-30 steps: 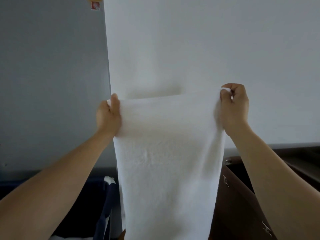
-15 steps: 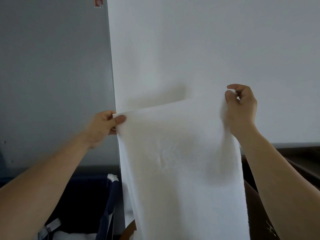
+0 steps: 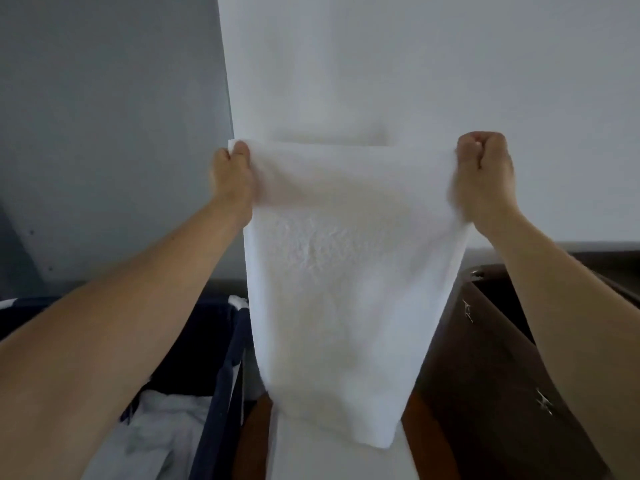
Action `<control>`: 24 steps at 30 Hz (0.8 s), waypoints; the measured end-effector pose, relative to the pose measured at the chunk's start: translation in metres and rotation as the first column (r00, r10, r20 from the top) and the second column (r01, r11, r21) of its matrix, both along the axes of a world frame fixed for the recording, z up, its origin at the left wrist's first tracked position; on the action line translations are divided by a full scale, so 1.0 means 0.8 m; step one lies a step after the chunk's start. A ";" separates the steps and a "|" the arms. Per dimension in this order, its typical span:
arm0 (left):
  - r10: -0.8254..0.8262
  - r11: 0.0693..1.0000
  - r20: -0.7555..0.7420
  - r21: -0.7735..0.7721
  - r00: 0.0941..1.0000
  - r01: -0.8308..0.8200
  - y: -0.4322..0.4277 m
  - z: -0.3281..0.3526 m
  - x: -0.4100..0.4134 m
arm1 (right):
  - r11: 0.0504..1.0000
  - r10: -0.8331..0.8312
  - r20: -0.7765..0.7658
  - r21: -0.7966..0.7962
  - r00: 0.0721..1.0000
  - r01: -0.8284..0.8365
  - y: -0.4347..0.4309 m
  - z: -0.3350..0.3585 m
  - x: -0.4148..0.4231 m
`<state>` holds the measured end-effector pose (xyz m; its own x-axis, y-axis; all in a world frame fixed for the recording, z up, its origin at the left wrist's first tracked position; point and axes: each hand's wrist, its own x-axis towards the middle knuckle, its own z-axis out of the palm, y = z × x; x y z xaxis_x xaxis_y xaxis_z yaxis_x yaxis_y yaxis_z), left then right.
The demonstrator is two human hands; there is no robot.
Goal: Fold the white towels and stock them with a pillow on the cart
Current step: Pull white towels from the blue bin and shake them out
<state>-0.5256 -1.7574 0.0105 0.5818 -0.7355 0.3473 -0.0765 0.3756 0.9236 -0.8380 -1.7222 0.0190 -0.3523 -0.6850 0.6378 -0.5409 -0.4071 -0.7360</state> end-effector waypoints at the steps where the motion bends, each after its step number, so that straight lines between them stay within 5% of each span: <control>1: 0.021 1.000 -0.020 -0.020 1.000 -0.022 0.001 0.002 -0.004 | 0.999 0.036 0.005 -0.004 0.999 -0.036 0.004 0.003 0.000; 8: 0.110 0.992 -0.065 -0.059 0.992 -0.113 -0.002 0.004 -0.011 | 0.919 0.376 -0.031 0.138 0.926 -0.368 0.033 0.028 -0.010; 11: 0.097 0.990 -0.062 -0.099 0.993 -0.102 -0.004 0.001 -0.008 | 0.944 0.302 -0.133 0.181 0.944 -0.277 0.034 0.034 -0.022; 14: 0.069 0.987 -0.033 -0.144 0.997 -0.073 -0.009 -0.006 -0.007 | 0.981 0.195 -0.104 0.043 0.975 -0.191 0.024 0.030 -0.023; 18: -0.080 0.980 0.273 0.198 0.959 0.025 -0.024 -0.049 0.006 | 0.952 0.171 -0.353 0.300 0.920 -0.062 0.005 -0.003 -0.021; 21: -0.076 0.986 0.260 0.162 0.963 0.034 -0.025 -0.054 0.016 | 0.966 0.124 -0.227 0.250 0.966 -0.065 0.005 -0.010 -0.022; 24: -0.049 0.988 0.188 0.154 0.981 0.019 -0.031 -0.050 0.018 | 0.947 0.127 -0.326 0.322 0.937 -0.016 0.002 -0.007 -0.024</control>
